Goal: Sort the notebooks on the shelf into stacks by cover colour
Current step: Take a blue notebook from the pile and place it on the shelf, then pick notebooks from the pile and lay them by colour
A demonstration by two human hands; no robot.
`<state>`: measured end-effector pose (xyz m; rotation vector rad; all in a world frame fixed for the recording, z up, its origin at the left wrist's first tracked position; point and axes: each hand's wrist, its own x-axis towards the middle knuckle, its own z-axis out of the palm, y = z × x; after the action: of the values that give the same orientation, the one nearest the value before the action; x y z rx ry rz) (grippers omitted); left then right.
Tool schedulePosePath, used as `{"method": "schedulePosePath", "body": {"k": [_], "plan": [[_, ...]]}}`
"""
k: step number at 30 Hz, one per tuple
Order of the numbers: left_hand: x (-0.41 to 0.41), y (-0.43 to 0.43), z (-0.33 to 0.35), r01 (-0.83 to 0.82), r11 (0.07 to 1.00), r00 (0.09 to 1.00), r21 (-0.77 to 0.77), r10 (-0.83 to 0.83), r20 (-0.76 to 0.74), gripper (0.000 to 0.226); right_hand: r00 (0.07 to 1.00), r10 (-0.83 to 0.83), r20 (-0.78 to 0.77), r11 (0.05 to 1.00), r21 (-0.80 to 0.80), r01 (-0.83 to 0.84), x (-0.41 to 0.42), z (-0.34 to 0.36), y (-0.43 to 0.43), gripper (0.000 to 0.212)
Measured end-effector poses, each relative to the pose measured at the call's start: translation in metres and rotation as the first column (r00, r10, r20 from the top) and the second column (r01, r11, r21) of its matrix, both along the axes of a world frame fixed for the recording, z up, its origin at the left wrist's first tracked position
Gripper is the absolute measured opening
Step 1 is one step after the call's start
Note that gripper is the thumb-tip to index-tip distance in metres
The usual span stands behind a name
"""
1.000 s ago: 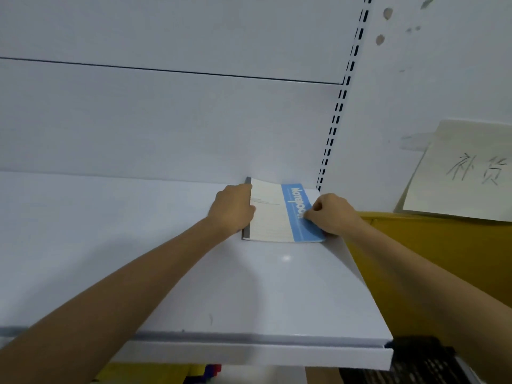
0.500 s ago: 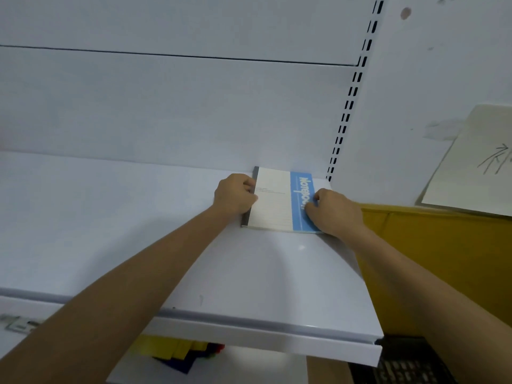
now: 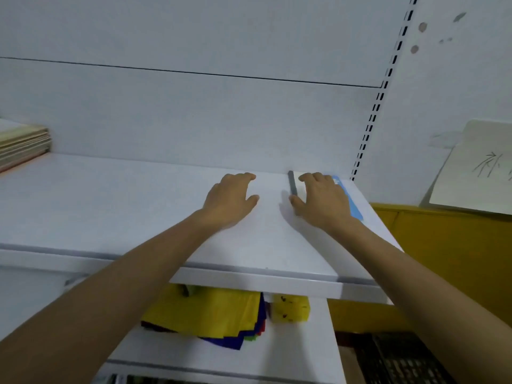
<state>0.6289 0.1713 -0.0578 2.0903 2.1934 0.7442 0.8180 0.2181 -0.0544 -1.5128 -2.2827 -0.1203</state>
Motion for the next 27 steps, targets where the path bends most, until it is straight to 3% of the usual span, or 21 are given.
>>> {"method": "schedulePosePath", "body": {"k": [14, 20, 27], "plan": [[-0.292, -0.239, 0.022, -0.253, 0.962, 0.918, 0.1, 0.272, -0.289, 0.055, 0.914, 0.405, 0.039, 0.911, 0.067, -0.406, -0.315, 0.011, -0.161, 0.055], [-0.376, -0.289, 0.016, -0.418, 0.905, 0.885, 0.078, 0.425, -0.189, 0.055, 0.839, 0.539, 0.079, 0.835, 0.083, -0.544, -0.423, 0.014, -0.196, 0.054], [-0.458, -0.277, 0.002, -0.464, 0.884, 0.883, 0.054, 0.466, -0.06, 0.051, 0.792, 0.606, 0.076, 0.788, 0.08, -0.611, -0.529, 0.011, -0.179, 0.053]]}}
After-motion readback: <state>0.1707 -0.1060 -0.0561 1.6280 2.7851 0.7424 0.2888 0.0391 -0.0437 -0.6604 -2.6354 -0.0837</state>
